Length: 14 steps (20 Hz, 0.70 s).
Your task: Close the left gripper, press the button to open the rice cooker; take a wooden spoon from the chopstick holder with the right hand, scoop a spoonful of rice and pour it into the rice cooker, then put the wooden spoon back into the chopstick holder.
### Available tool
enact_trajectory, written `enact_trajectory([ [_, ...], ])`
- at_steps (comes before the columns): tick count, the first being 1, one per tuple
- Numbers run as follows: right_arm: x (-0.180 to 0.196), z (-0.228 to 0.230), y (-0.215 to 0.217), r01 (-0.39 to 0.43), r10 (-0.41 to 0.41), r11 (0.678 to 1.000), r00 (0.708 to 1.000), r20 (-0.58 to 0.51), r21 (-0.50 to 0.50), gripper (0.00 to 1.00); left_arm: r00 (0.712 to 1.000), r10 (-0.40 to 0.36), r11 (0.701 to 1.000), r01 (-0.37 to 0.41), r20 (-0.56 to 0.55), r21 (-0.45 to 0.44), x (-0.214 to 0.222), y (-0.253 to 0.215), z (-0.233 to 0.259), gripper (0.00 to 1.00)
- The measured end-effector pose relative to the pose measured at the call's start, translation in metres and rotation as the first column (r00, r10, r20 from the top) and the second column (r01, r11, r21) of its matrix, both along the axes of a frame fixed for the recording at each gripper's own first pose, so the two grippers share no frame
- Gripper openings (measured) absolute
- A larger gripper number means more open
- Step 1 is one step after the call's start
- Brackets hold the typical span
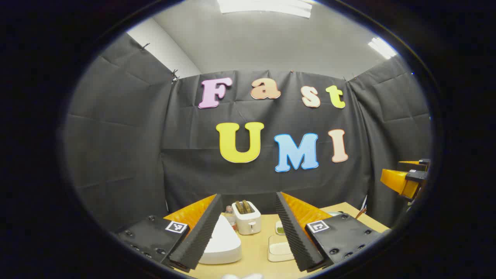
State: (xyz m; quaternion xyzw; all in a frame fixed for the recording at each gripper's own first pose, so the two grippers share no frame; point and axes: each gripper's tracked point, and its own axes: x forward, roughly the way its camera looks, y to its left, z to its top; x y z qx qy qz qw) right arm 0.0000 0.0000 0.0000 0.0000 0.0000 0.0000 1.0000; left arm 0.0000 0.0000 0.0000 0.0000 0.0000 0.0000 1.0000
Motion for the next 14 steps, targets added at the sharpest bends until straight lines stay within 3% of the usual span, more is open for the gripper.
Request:
enact_trajectory([
  [14,-0.002,0.0022,-0.004,0.002,-0.002,1.0,1.0,0.004,0.011,0.95,1.0,0.005,1.0,-0.005,0.001,0.006,-0.0006,0.0024,0.0027,0.94],
])
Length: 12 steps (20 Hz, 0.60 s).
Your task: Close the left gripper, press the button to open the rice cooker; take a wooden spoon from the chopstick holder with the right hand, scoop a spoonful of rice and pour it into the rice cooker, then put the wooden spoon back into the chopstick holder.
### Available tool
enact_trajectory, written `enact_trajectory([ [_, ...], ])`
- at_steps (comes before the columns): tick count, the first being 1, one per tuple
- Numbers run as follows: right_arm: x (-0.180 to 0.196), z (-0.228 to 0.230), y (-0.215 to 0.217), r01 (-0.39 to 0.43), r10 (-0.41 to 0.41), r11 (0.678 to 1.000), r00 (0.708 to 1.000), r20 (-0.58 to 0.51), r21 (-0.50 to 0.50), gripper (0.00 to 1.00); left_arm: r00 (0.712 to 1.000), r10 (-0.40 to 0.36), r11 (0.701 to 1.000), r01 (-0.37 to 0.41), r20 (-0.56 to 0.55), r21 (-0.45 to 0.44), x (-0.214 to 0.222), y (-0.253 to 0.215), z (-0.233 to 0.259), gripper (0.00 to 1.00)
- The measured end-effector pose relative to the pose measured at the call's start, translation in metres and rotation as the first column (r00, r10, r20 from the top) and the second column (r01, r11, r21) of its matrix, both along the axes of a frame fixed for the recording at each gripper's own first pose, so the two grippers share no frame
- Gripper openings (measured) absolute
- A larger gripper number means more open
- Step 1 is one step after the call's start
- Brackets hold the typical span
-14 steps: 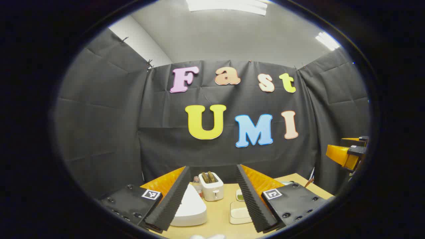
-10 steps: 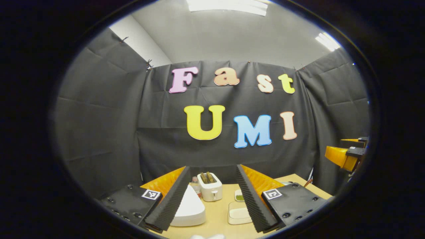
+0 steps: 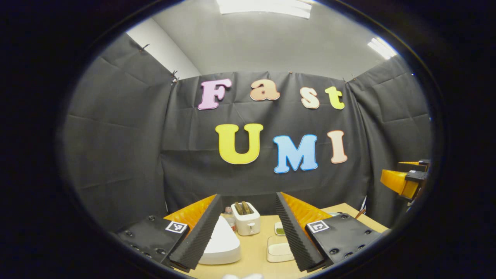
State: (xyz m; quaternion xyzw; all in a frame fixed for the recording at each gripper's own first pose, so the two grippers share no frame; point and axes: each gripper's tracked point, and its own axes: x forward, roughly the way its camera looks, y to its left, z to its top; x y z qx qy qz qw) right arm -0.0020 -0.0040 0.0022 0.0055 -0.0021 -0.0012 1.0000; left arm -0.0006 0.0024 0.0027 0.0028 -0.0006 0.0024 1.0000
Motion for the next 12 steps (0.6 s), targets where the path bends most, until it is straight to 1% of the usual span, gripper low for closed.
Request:
enact_trajectory([
  [4,-0.001,-0.001,-0.001,0.0,0.0,1.0,1.0,-0.004,-0.004,0.95,1.0,0.002,1.0,-0.002,-0.009,0.003,-0.001,-0.001,-0.002,0.94],
  [6,-0.001,-0.002,0.0,-0.008,0.008,1.0,1.0,-0.005,0.001,0.95,1.0,0.0,1.0,0.0,-0.029,-0.009,-0.004,-0.001,-0.007,0.94],
  [8,-0.001,-0.003,-0.002,-0.007,0.007,1.0,1.0,-0.004,0.009,0.95,0.999,-0.001,1.0,0.001,-0.039,-0.011,-0.002,-0.001,-0.008,0.67],
  [10,-0.001,-0.006,-0.004,-0.006,0.006,1.0,1.0,-0.012,0.009,0.95,0.998,0.047,0.999,-0.048,-0.049,-0.006,-0.001,0.011,-0.009,0.39],
  [12,0.0,-0.008,-0.005,-0.004,0.004,1.0,1.0,-0.018,0.006,0.95,0.996,0.035,0.999,-0.038,-0.078,-0.033,0.003,0.01,-0.016,0.11],
])
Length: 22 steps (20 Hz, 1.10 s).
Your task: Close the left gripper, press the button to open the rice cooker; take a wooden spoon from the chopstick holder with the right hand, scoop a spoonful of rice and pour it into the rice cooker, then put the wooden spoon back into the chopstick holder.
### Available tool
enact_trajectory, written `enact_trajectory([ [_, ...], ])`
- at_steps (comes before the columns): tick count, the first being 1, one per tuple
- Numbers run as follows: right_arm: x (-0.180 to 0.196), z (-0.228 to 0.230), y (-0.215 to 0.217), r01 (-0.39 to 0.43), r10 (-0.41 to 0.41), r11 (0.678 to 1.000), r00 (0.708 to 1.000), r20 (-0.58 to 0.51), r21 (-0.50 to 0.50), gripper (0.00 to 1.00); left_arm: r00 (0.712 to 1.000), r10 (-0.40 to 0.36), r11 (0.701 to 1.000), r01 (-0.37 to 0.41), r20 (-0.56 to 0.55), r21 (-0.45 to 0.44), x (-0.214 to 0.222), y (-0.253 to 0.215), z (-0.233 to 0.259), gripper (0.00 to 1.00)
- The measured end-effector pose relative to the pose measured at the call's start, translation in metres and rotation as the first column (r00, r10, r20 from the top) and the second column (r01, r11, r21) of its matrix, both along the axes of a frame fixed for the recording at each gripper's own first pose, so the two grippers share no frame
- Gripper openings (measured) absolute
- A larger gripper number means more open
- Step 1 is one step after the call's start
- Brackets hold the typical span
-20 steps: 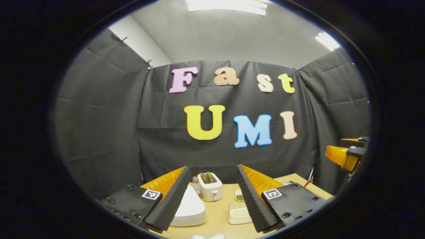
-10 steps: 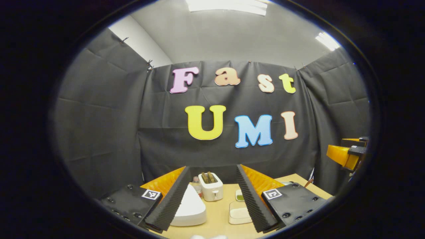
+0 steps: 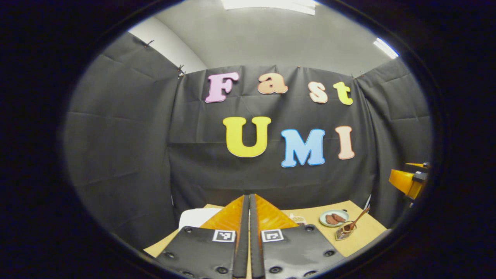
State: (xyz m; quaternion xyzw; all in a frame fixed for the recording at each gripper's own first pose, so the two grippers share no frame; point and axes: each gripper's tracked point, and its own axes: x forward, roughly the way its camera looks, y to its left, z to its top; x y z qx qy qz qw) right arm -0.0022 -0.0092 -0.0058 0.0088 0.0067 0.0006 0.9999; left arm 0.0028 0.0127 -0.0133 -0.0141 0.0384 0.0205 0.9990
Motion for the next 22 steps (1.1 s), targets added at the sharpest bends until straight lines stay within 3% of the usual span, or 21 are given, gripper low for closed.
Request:
enact_trajectory([
  [2,0.002,-0.006,-0.001,0.0,-0.001,1.0,1.0,-0.017,-0.005,0.95,0.999,0.014,1.0,-0.014,-0.046,-0.001,0.014,0.012,-0.016,0.09],
  [7,0.008,-0.015,0.0,-0.003,0.0,0.999,0.998,-0.057,-0.037,0.95,0.971,0.154,0.987,-0.161,-0.182,-0.026,0.075,0.08,-0.077,0.09],
  [11,0.016,-0.026,0.004,-0.012,0.004,0.998,0.994,-0.107,-0.066,0.95,0.91,0.259,0.963,-0.269,-0.323,0.015,0.12,0.128,-0.165,0.08],
  [14,0.023,-0.03,0.011,-0.031,0.024,0.998,0.99,-0.141,-0.047,0.95,0.861,0.256,0.956,-0.293,-0.439,-0.017,0.136,0.136,-0.225,0.09],
  [22,0.033,-0.038,0.02,-0.054,0.04,0.996,0.984,-0.173,-0.076,0.95,0.76,0.311,0.933,-0.359,-0.571,0.03,0.142,0.165,-0.305,0.09],
])
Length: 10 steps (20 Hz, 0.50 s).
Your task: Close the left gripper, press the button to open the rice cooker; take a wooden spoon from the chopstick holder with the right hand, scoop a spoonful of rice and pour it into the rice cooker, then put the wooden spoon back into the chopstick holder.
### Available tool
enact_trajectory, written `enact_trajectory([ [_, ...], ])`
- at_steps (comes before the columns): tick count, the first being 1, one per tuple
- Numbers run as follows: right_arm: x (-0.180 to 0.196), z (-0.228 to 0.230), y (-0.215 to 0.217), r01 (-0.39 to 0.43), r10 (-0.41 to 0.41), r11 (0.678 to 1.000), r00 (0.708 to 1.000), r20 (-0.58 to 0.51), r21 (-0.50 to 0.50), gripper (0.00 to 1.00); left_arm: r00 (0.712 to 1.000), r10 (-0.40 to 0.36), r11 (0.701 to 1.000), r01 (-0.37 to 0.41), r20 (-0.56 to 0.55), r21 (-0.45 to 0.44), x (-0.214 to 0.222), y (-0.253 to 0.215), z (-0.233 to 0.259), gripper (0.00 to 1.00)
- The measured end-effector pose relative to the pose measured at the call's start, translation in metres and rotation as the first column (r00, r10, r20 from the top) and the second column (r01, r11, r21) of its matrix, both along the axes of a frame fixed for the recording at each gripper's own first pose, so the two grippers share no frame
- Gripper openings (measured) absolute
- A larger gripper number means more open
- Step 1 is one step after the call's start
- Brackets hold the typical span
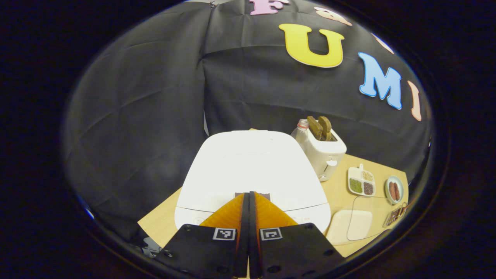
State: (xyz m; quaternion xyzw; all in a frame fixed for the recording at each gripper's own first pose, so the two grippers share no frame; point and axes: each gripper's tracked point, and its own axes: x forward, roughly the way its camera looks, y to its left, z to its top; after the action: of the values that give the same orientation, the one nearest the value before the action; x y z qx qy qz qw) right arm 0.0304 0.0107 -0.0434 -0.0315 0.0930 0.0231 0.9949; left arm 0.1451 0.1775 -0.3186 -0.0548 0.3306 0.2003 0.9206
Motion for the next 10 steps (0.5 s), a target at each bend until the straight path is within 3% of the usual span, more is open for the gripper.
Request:
enact_trajectory([
  [5,0.0014,-0.0067,0.0042,-0.006,0.007,1.0,1.0,-0.019,0.026,0.95,1.0,-0.027,0.999,0.027,-0.011,0.045,0.0036,0.0006,0.0013,0.09],
  [10,0.0008,-0.0122,0.0055,-0.009,0.011,0.998,0.999,-0.035,0.061,0.95,0.996,-0.024,0.999,0.02,-0.091,-0.04,0.0047,0.0009,-0.0022,0.1],
])
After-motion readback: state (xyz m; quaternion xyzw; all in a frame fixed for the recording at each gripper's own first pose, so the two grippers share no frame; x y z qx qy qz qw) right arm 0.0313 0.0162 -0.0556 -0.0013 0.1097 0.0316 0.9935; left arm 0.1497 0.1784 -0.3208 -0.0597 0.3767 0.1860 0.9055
